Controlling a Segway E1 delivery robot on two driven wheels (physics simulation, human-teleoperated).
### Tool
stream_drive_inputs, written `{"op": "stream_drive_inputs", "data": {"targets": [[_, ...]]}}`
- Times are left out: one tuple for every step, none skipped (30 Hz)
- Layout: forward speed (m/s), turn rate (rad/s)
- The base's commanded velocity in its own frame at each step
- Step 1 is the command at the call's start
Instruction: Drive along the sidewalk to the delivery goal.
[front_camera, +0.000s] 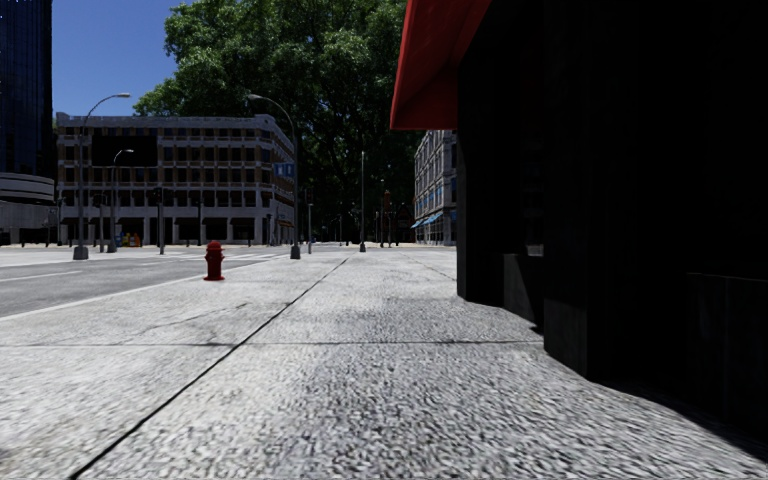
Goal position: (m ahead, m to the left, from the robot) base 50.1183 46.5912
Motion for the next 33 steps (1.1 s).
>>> {"op": "stream_drive_inputs", "data": {"targets": [[1.95,0.00],[1.95,0.00],[1.95,0.00],[1.95,0.00],[1.95,0.00],[1.95,0.00],[1.95,0.00],[1.95,0.00],[1.95,0.00],[1.96,0.00],[1.97,0.00],[1.98,0.00],[1.99,0.00],[2.00,0.00],[2.00,0.00],[2.00,0.00],[2.00,0.00],[2.00,0.00],[2.00,0.04],[2.00,0.04],[2.00,0.08],[2.00,0.10],[2.00,0.13],[2.00,0.13],[2.00,0.14],[2.00,0.14],[2.00,0.14],[2.00,0.14],[2.00,0.14],[2.00,0.14],[2.00,0.14],[2.00,0.05],[2.00,0.00]]}}
